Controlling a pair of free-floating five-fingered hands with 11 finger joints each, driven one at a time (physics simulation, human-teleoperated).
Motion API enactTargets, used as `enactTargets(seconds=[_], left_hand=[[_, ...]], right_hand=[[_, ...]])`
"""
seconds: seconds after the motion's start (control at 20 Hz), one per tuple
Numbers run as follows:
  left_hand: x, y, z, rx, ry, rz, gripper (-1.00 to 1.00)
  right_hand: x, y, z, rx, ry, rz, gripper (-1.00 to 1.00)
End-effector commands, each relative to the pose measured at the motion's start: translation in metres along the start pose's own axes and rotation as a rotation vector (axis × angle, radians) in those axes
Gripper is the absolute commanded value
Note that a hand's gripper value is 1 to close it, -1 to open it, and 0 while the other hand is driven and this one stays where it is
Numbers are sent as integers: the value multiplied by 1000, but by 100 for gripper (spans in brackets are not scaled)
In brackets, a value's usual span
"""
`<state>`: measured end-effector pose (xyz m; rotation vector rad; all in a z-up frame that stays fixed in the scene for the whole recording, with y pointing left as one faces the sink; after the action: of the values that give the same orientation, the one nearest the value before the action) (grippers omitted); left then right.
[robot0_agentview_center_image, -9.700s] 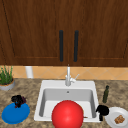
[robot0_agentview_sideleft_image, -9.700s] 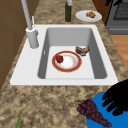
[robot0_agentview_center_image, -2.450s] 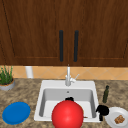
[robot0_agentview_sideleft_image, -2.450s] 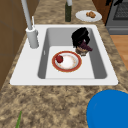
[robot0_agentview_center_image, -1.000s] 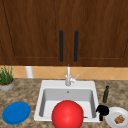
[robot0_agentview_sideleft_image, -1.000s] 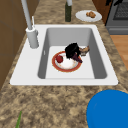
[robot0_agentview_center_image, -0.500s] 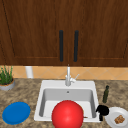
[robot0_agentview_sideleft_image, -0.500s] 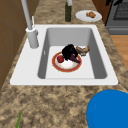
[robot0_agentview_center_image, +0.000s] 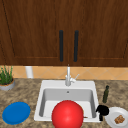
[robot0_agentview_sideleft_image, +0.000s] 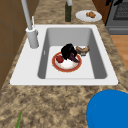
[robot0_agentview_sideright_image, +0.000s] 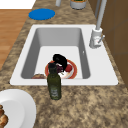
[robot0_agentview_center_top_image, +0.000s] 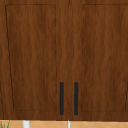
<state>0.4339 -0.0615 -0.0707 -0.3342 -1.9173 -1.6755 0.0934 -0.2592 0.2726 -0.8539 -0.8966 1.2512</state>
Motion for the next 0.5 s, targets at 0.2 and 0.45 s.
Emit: enactTargets(seconds=[0.2,0.45], left_hand=[[7,0,1,7,-1,65,-100],[26,44,0,-12,-23,113,-100]], right_hand=[[0,0,0,0,0,0,0],[0,0,0,0,0,0,0]])
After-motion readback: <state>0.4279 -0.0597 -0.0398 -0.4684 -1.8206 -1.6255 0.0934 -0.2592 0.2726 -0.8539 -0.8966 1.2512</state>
